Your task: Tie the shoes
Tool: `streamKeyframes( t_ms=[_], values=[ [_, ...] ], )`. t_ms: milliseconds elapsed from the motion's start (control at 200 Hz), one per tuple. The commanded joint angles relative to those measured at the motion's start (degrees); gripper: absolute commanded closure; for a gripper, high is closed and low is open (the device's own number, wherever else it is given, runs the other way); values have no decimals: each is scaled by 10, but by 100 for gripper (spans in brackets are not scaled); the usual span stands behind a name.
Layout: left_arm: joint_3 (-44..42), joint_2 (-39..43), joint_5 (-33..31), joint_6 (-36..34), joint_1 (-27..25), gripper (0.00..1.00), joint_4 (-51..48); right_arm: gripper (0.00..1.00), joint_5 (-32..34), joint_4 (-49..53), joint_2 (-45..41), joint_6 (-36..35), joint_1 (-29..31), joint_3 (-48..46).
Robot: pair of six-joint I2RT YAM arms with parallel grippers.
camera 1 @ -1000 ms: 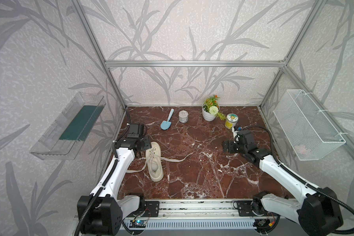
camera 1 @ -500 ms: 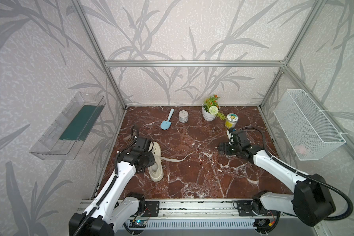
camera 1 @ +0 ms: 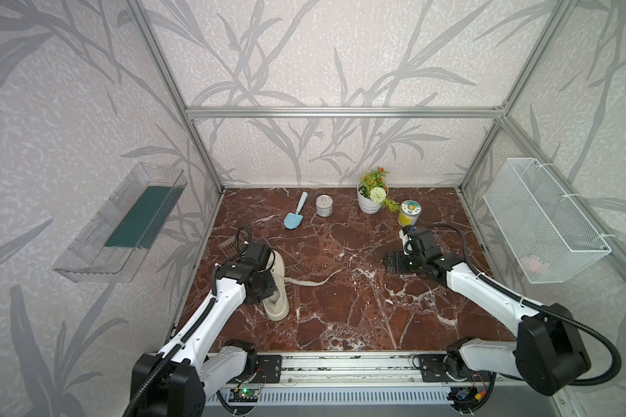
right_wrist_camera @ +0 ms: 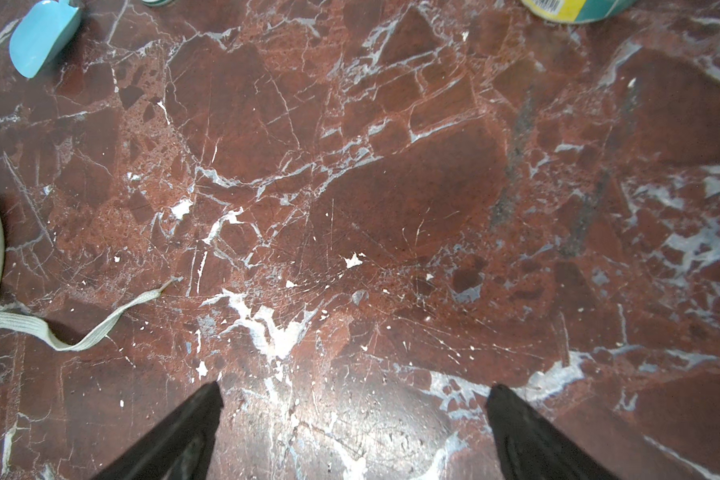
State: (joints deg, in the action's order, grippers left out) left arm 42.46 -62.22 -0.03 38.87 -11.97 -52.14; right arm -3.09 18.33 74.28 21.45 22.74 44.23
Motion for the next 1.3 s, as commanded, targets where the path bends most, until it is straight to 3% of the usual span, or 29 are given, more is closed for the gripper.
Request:
streamKeyframes(
  t_ms=[0,460,670,945,1295],
  values=[
    [-7,-14,0,9,-3,77,10,1,0,13,-5,-1,3,12],
    [30,-59,49,-48,-21,100,29,1,28,24,-28,-13,3,12],
    [84,-94,60,-69,-72,100,47,1,34,20,-29,-11,3,14],
    [188,-207,60,-100,-172,100,51,1,41,22,-32,-11,2,17],
    [254,-308,75,-43,-264,100,107,1,56,25,-43,-10,0,4]
  ],
)
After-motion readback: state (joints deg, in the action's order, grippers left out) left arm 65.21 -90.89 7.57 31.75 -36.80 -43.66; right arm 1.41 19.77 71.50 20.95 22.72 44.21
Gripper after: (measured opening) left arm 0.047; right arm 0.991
